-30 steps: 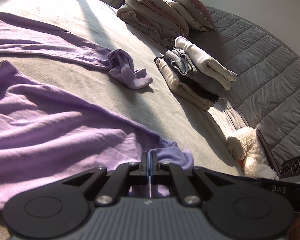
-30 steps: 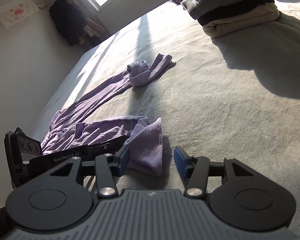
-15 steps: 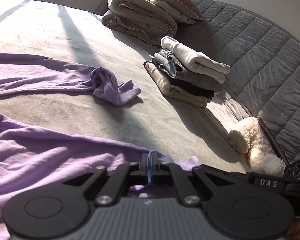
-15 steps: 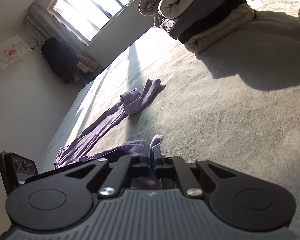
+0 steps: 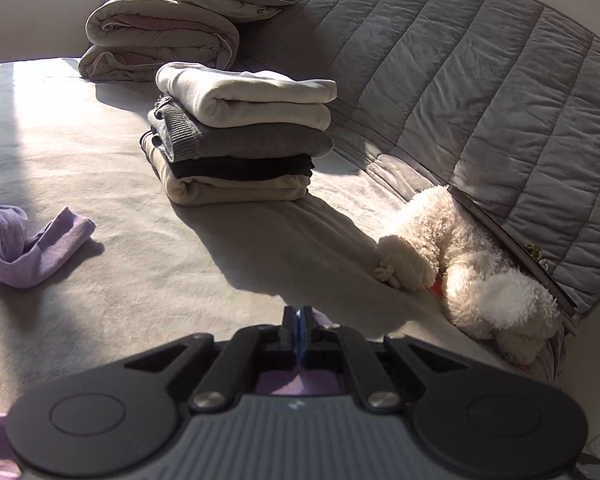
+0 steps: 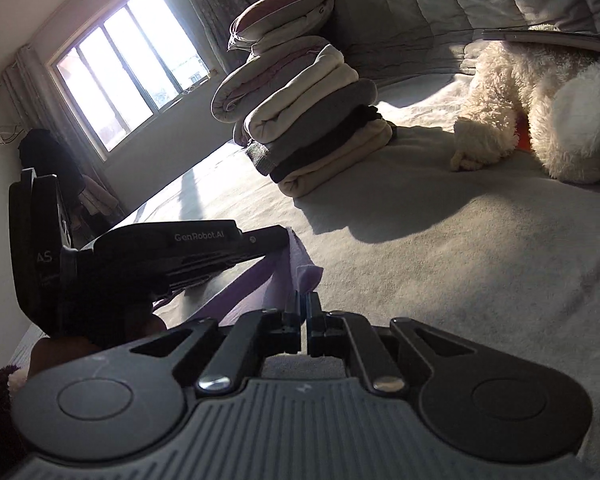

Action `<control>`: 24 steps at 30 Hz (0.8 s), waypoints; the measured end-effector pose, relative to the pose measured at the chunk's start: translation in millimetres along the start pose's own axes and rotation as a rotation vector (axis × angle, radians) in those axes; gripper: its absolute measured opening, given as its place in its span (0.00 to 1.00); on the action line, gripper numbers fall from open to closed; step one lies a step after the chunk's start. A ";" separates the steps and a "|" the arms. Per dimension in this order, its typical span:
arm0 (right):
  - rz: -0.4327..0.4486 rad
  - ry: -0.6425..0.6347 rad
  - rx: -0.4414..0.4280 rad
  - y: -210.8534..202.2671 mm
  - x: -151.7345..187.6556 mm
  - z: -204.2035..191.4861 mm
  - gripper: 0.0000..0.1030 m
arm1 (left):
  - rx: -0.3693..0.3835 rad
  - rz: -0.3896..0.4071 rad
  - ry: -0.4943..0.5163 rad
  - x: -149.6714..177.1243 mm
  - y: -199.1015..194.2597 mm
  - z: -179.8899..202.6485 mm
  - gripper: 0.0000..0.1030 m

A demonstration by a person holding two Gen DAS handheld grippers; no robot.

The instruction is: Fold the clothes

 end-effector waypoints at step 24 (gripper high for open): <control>-0.114 0.004 0.244 -25.8 18.8 58.2 0.04 | 0.087 -0.080 -0.015 47.5 23.2 45.2 0.01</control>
Point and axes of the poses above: each gripper's, at about its wrist camera, not at the fingertips, and y roughly the way its jaws point, z to its right, x to its underside, the point moved 10 cm from there along y, roughly the way its jaws point, and after that the axes turned 9 degrees about z, right-handed, at the moved point
